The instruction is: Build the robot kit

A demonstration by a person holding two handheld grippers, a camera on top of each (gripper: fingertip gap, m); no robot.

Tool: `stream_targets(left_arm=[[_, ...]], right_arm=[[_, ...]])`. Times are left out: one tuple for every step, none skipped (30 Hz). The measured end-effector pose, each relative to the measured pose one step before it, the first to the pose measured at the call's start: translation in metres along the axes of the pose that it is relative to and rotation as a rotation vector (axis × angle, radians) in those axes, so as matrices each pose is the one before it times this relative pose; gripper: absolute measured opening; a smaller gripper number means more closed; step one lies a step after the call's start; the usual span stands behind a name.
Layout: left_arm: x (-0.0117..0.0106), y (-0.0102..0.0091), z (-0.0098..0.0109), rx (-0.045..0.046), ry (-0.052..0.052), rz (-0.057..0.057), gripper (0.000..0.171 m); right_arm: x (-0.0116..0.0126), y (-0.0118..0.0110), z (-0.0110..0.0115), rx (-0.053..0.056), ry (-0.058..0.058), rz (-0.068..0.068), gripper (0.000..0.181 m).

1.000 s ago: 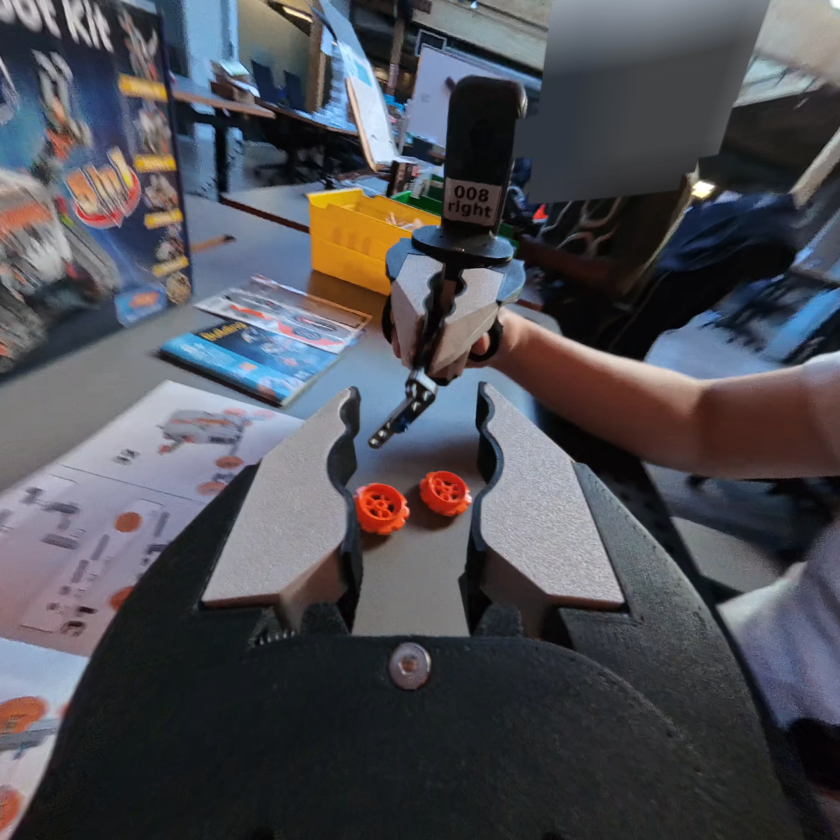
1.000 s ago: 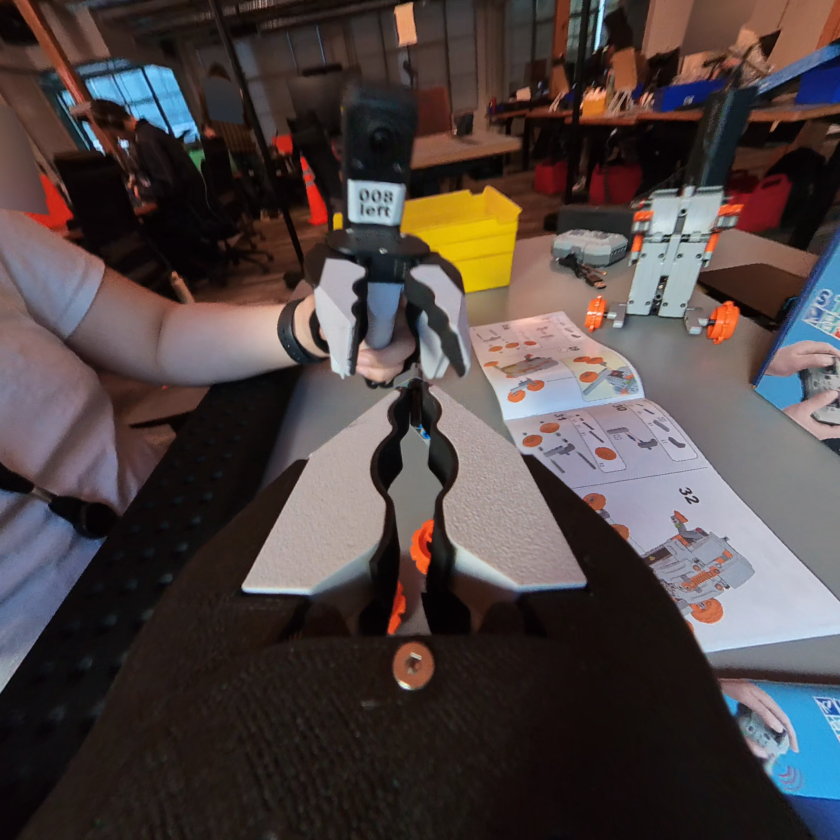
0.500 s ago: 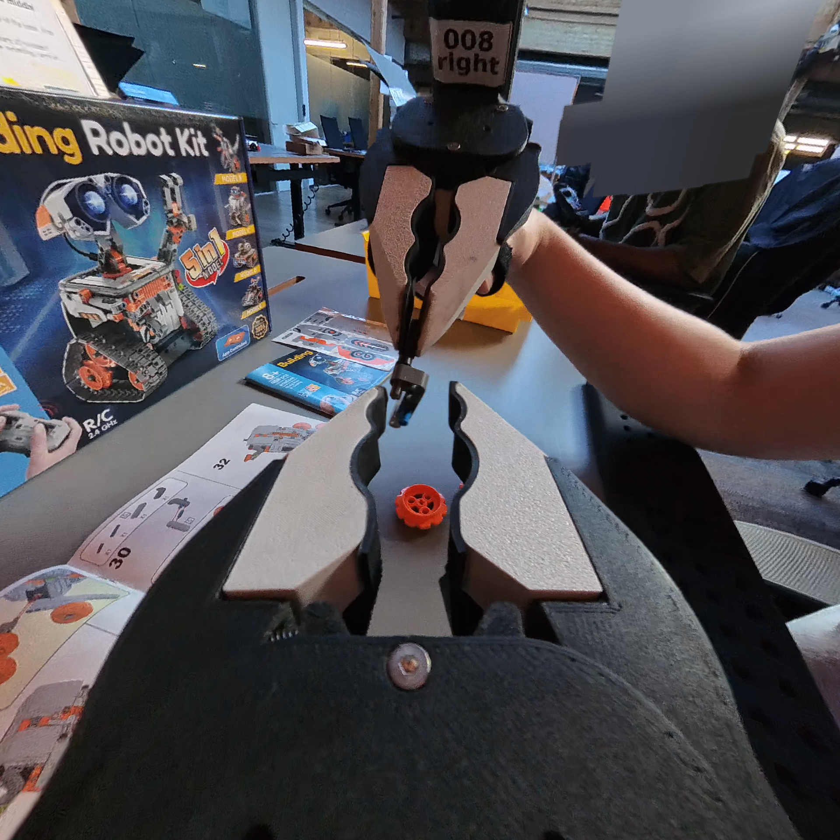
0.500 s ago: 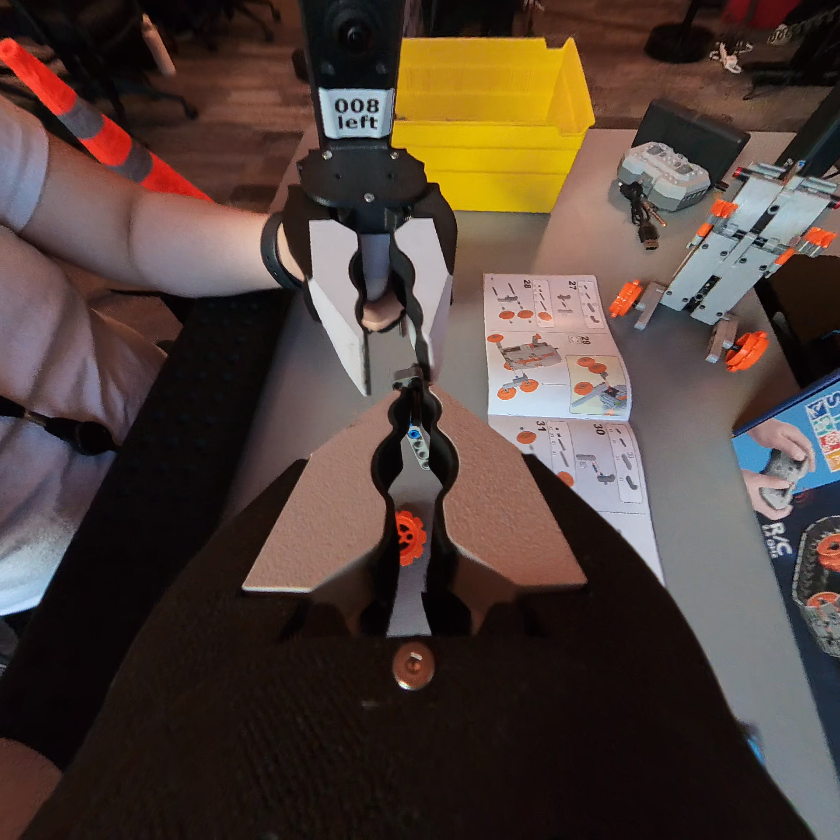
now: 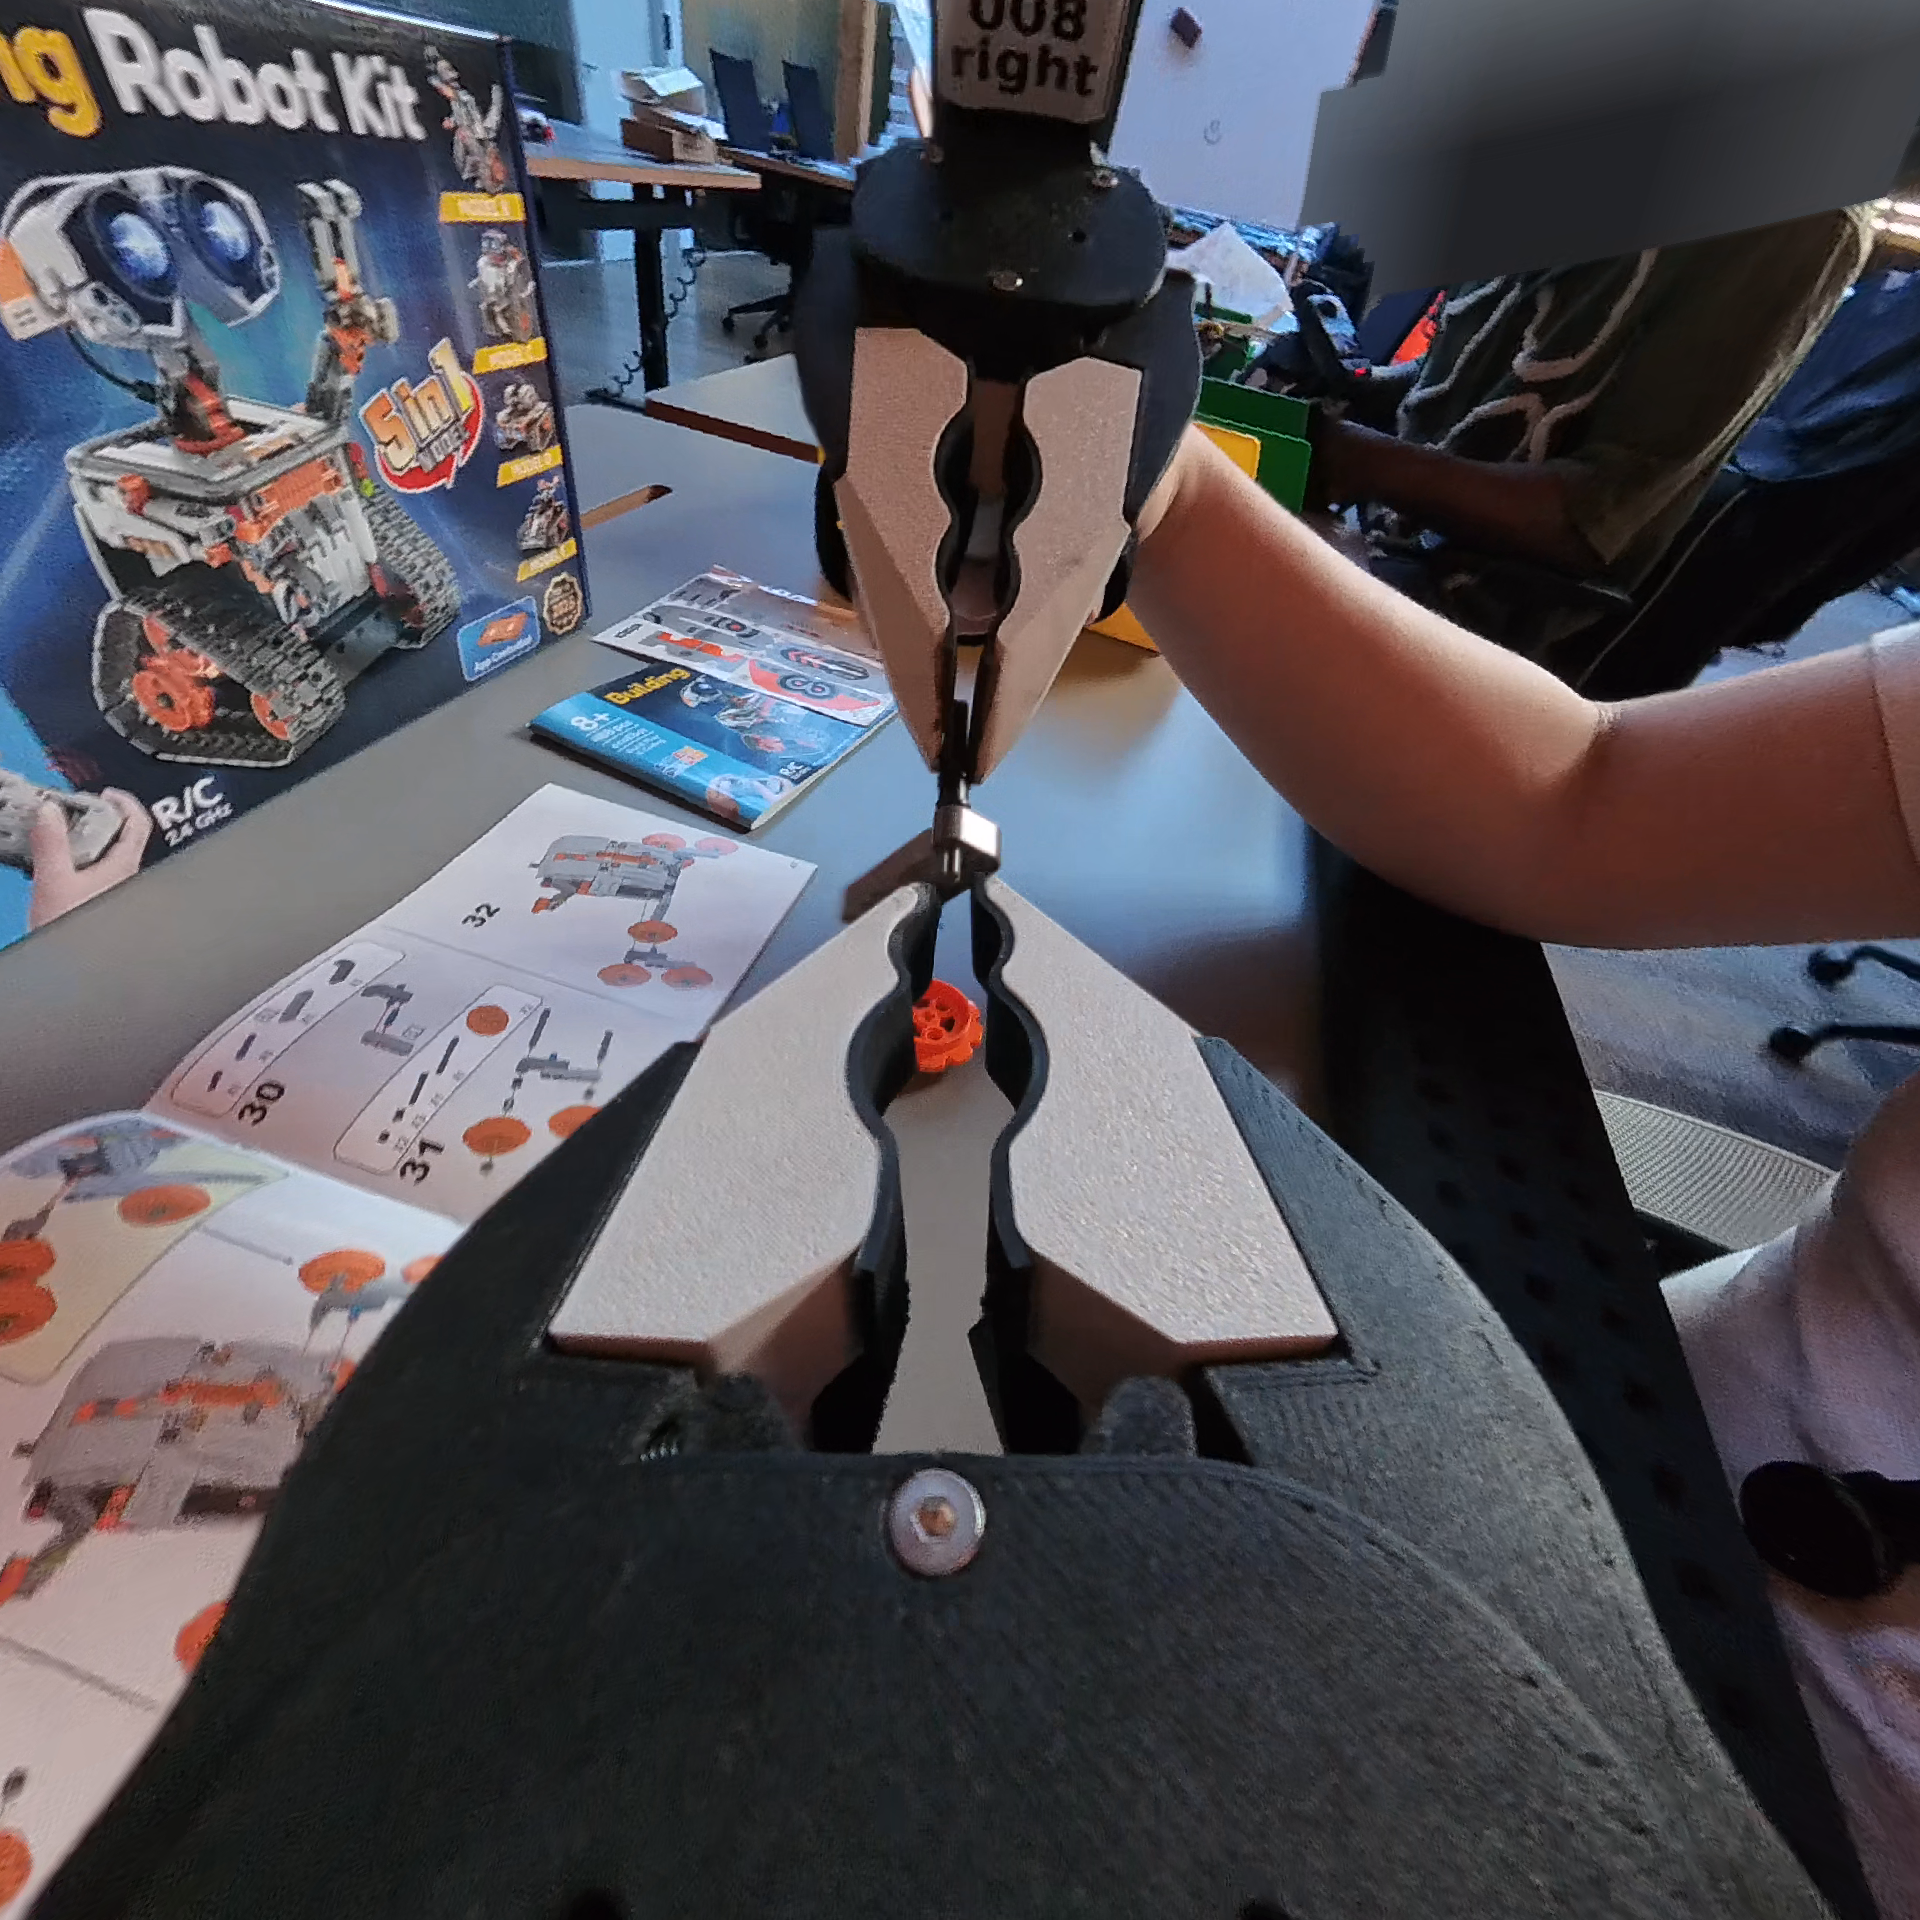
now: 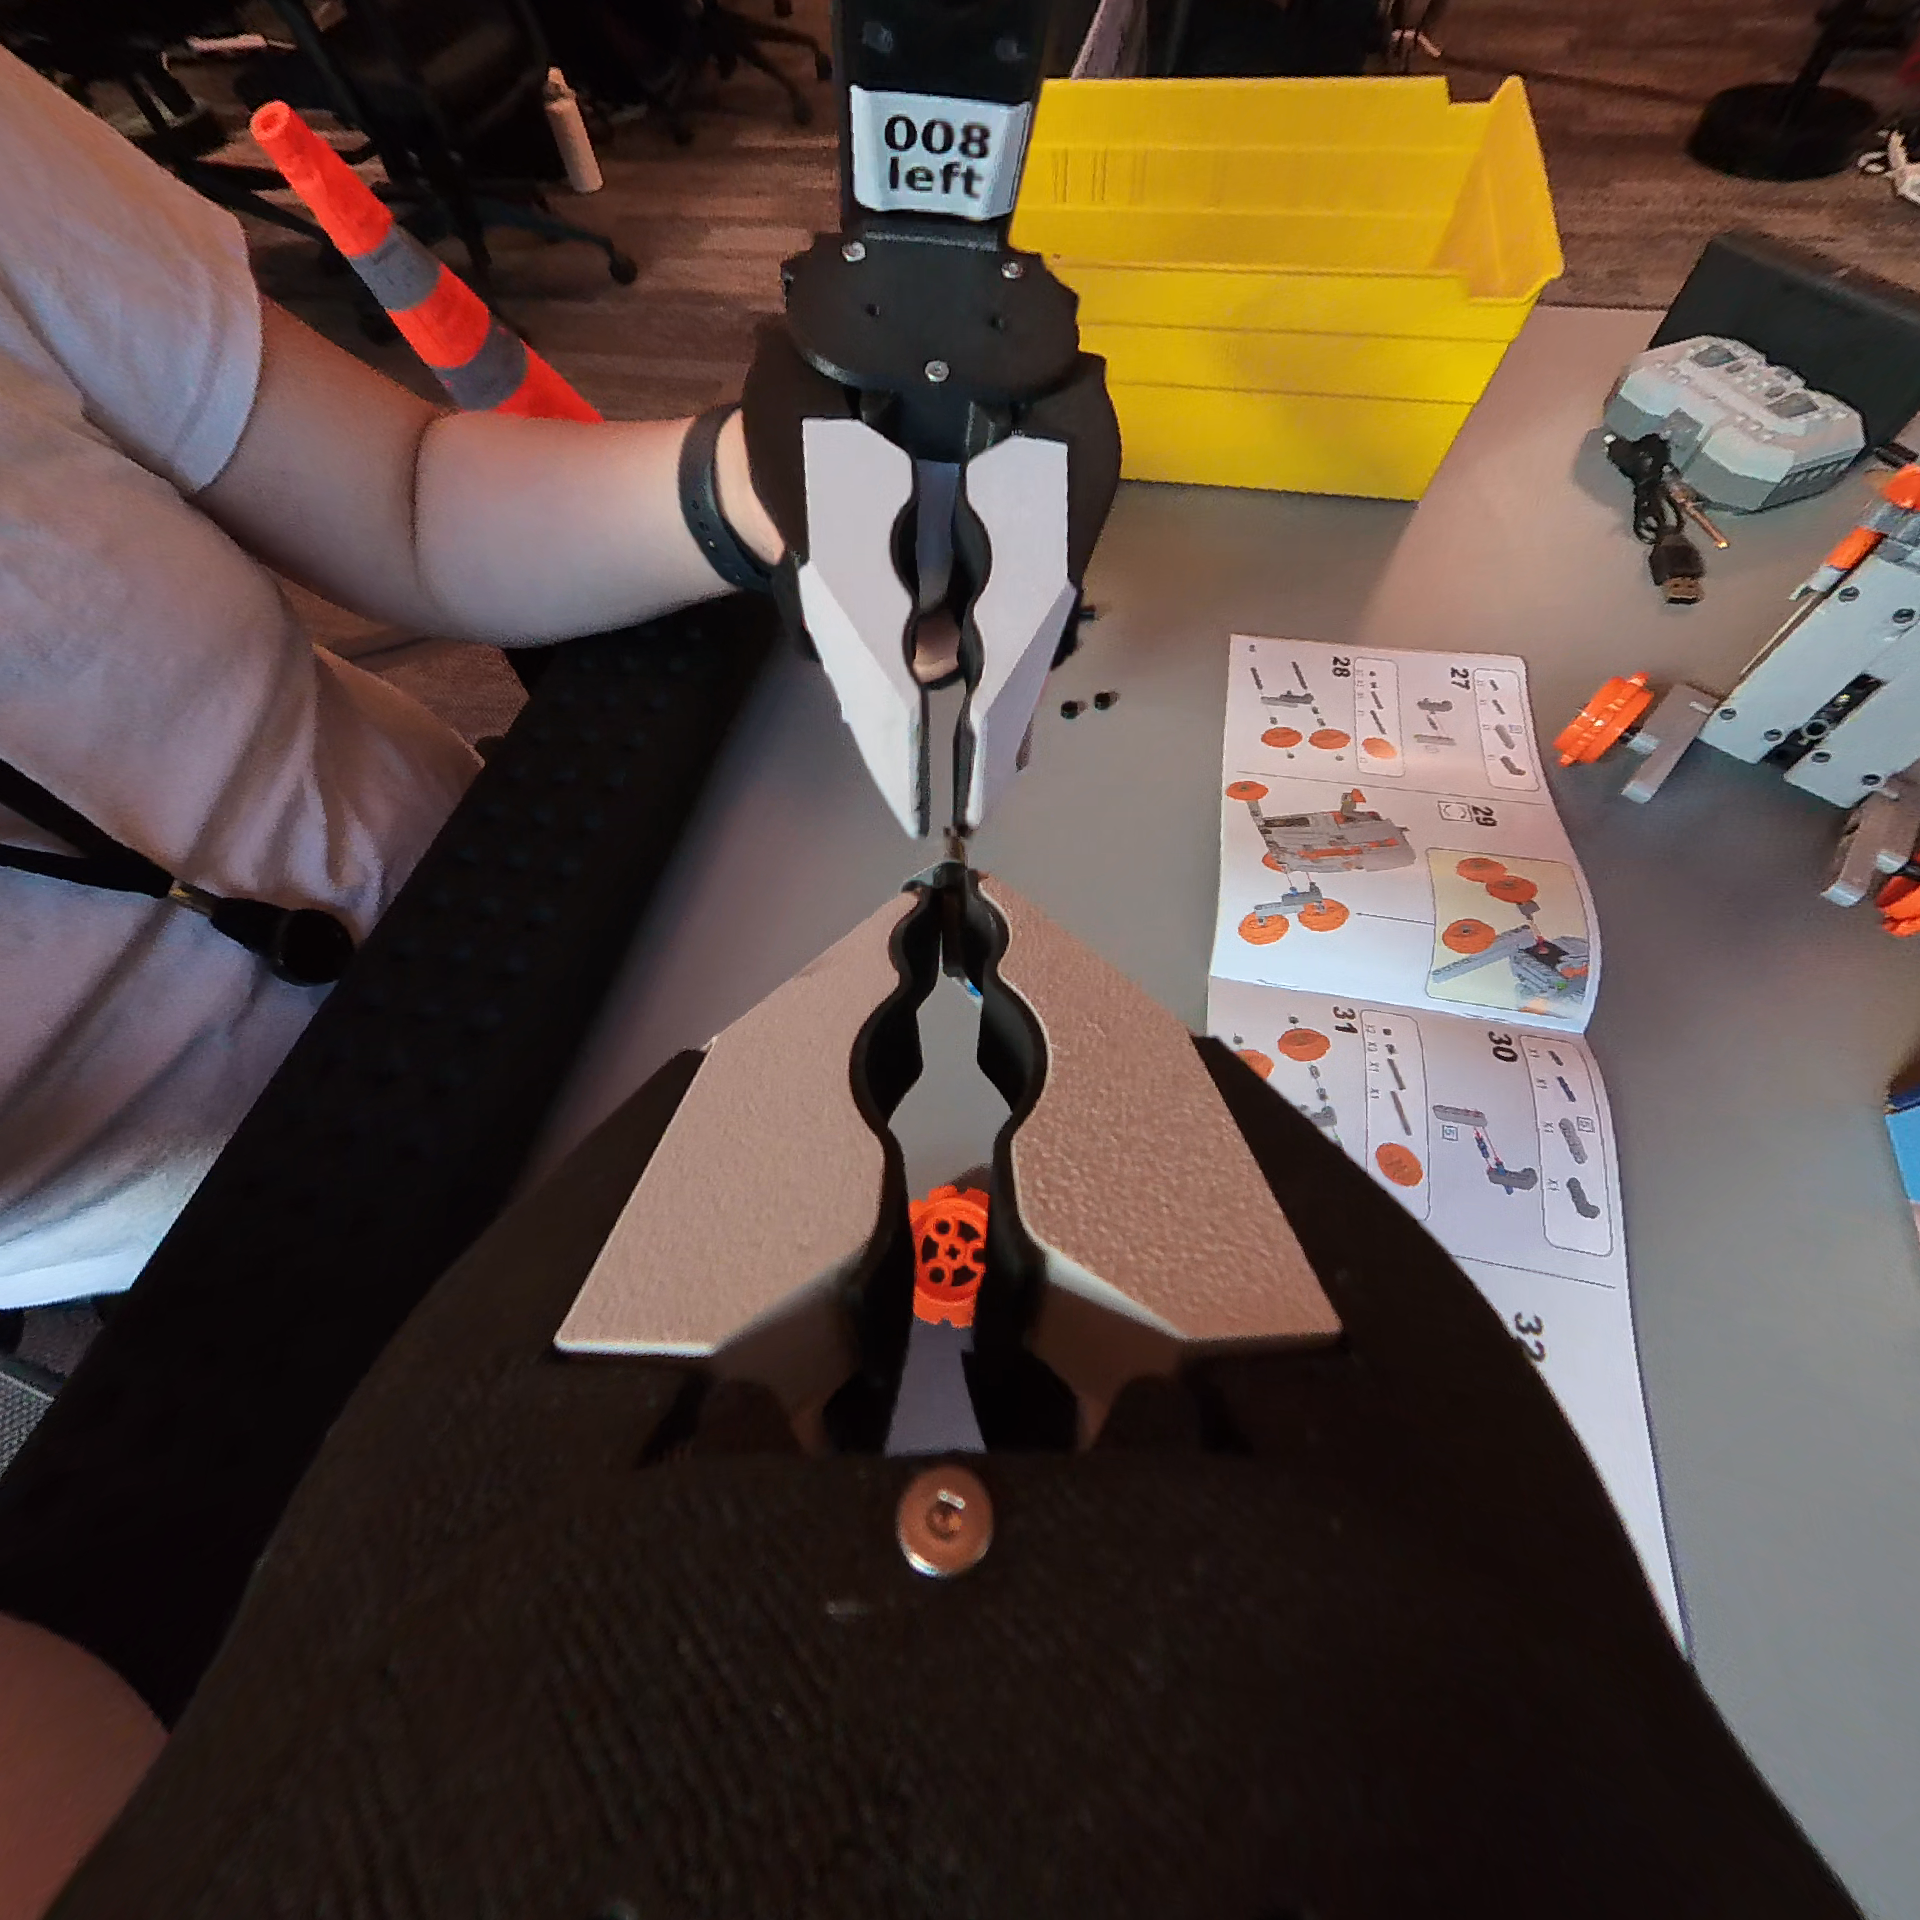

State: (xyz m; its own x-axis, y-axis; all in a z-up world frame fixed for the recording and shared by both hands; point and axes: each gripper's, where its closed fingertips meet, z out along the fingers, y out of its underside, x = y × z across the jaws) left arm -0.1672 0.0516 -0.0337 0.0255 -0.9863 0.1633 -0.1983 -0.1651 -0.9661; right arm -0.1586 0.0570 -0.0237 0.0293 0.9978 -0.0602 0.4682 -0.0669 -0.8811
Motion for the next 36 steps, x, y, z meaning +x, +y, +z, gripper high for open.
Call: stream_targets(left_arm=[[-0.0007, 0.00114, -0.00367, 0.00136, -0.0178, -0.0052, 0.002], [0.0005, 0.00133, -0.00257, -0.0012, -0.0162, 0.0064, 0.003], [0.00267, 0.00031, -0.00144, 0.00304, -0.0072, 0.0103, 0.008], [0.00266, -0.00058, -0.00068, 0.00354, -0.0091, 0.0071, 0.01], [0.00157, -0.00046, -0.00033, 0.00009, -0.0153, 0.0127, 0.006], [0.00166, 0.00011, 0.00003, -0.00391, -0.0125, 0.0203, 0.004], [0.00126, 0.00048, 0.00041, -0.00722, -0.0114, 0.02, 0.002], [0.00187, -0.00067, 0.00051, 0.00009, -0.0046, 0.0175, 0.001], [0.00128, -0.00005, 0.00065, -0.00208, -0.0027, 0.0121, 0.001], [-0.00072, 0.0017, 0.00097, -0.01175, -0.0106, 0.0099, 0.0], [0.00018, 0.00113, 0.00098, -0.00661, -0.0031, 0.0103, 0.0], [0.00083, 0.00082, 0.00084, -0.00564, 0.0009, 0.0047, 0.0], [-0.00034, 0.00028, 0.0002, -0.00515, -0.006, -0.0003, 0.0], [-0.00124, -0.00139, -0.00088, 0.00403, -0.0149, 0.0012, 0.0], [-0.00221, -0.00468, -0.00246, 0.0245, -0.0222, 0.0039, 0.0], [-0.00185, -0.00844, -0.00413, 0.04492, -0.0176, 0.0019, 0.0], [-0.00171, -0.00932, -0.00435, 0.04821, -0.013, -0.0104, 0.0], [-0.00117, -0.0099, -0.00385, 0.05232, -0.0088, -0.0228, 0.0], [-0.00152, -0.00937, -0.00276, 0.05425, -0.0109, -0.0313, 0.0], [-0.00146, -0.00657, -0.0015, 0.04362, -0.0118, -0.0299, 0.0], [-0.00285, -0.0044, -0.00086, 0.03722, -0.0226, -0.0229, 0.0], [-0.00253, -0.00362, -0.0007, 0.03561, -0.0186, -0.0208, 0.0], [-0.00076, -0.0031, -0.00032, 0.02896, -0.0047, -0.0231, 0.0], [-0.00112, -0.00269, -0.0002, 0.02254, -0.006, -0.0254, 0.0], [-0.00034, -0.00196, 0.00033, 0.01512, 0.0001, -0.0212, 0.0], [0.00081, 0.00005, 0.00074, 0.00077, 0.0085, -0.0117, 0.0], [-0.00015, 0.00035, 0.00054, 0.00062, 0.0011, 0.0007, 0.0], [-0.00028, -0.00028, -0.00001, 0.00768, 0.0, 0.0074, 0.0], [-0.00039, 0.00093, -0.00005, -0.0003, 0.0022, 0.0001, 0.0], [-0.00027, -0.00004, -0.00014, 0.00546, 0.005, -0.0081, 0.0], [-0.00057, 0.00076, -0.00002, 0.00219, 0.0031, -0.0084, 0.0], [-0.00088, 0.00292, 0.00068, -0.00985, 0.0032, -0.0036, 0.0], [-0.0022, 0.00371, 0.00082, -0.01406, -0.0059, -0.0004, 0.0], [-0.00078, 0.00152, 0.0004, 0.00007, -0.0002, -0.0009, 0.0], [0.00003, -0.00046, -0.00004, 0.0089, 0.004, -0.0138, 0.0], [-0.00021, -0.00114, -0.00031, 0.01053, 0.0045, -0.0128, 0.0]], right_arm=[[-0.00167, -0.00016, 0.00076, -0.0072, -0.0046, -0.0036, 0.002], [-0.00354, -0.002, 0.00117, 0.0011, -0.0155, -0.0047, 0.002], [-0.00225, -0.00207, 0.00151, 0.0002, -0.008, -0.0094, 0.002], [-0.00155, -0.00113, 0.00178, -0.0062, -0.0043, -0.0083, 0.002], [-0.00218, 0.0, 0.00209, -0.0129, -0.0102, -0.0045, 0.002], [-0.00043, 0.00002, 0.00158, -0.0105, 0.0028, -0.0089, 0.002], [-0.00031, -0.00035, 0.00119, -0.004, 0.0013, -0.0067, 0.002], [-0.00184, -0.00035, 0.00104, -0.0002, -0.0109, 0.0022, 0.002], [-0.0003, 0.00032, 0.00048, -0.0026, -0.0019, 0.0025, 0.002], [0.00071, 0.00087, -0.00003, -0.0028, 0.0044, -0.0011, 0.002], [-0.00018, 0.00099, -0.00004, -0.0018, -0.0027, 0.0017, 0.002], [-0.00027, 0.00031, -0.00023, 0.0036, -0.0052, 0.0048, 0.002], [0.0009, -0.00042, -0.00003, 0.0063, 0.0016, 0.0017, 0.002], [0.00149, -0.0028, -0.00054, 0.0189, 0.0047, -0.0036, 0.002], [0.00245, -0.00672, -0.00198, 0.0419, 0.0117, -0.013, 0.002], [0.00358, -0.01197, -0.00382, 0.0779, 0.0174, -0.0118, 0.005], [0.00811, -0.01792, -0.00604, 0.1166, 0.038, 0.0092, 0.014], [0.00939, -0.02214, -0.00673, 0.1458, 0.0348, 0.0369, 0.019], [0.00509, -0.02181, -0.0053, 0.1479, -0.001, 0.0588, 0.018], [-0.00145, -0.01486, -0.00318, 0.1062, -0.038, 0.0573, 0.018], [-0.00478, -0.0065, -0.00098, 0.0536, -0.0474, 0.0376, 0.018], [-0.00011, 0.00164, 0.00078, 0.004, -0.0082, 0.0202, 0.019], [0.00382, 0.00773, 0.00222, -0.0393, 0.0213, 0.0031, 0.021], [0.00289, 0.00957, 0.00313, -0.0523, 0.0202, -0.0068, 0.021], [-0.00015, 0.00998, 0.00404, -0.0563, 0.0017, -0.0034, 0.021], [-0.00229, 0.00743, 0.00397, -0.043, -0.0133, 0.0051, 0.021], [-0.00047, 0.00397, 0.00297, -0.0224, -0.0059, 0.0141, 0.016], [0.0, 0.00215, 0.00136, -0.0126, -0.0083, 0.0144, 0.005], [-0.00114, -0.00084, 0.00031, 0.0081, -0.0134, 0.0141, 0.004], [0.00058, 0.00041, -0.00009, 0.0033, -0.001, 0.0045, 0.004], [0.00137, 0.00083, -0.00031, 0.0018, 0.0024, 0.0052, 0.005], [0.00081, 0.00025, 0.00014, 0.0058, -0.0032, 0.014, 0.006], [0.002, -0.00079, 0.00038, 0.0127, 0.0029, 0.0168, 0.009], [0.00152, 0.00013, 0.00038, 0.0068, -0.0008, 0.0142, 0.003], [-0.00032, -0.00067, 0.00019, 0.0117, -0.0126, 0.0151, 0.002], [-0.00045, -0.00034, 0.00002, 0.0082, -0.0127, 0.0132, 0.002]])
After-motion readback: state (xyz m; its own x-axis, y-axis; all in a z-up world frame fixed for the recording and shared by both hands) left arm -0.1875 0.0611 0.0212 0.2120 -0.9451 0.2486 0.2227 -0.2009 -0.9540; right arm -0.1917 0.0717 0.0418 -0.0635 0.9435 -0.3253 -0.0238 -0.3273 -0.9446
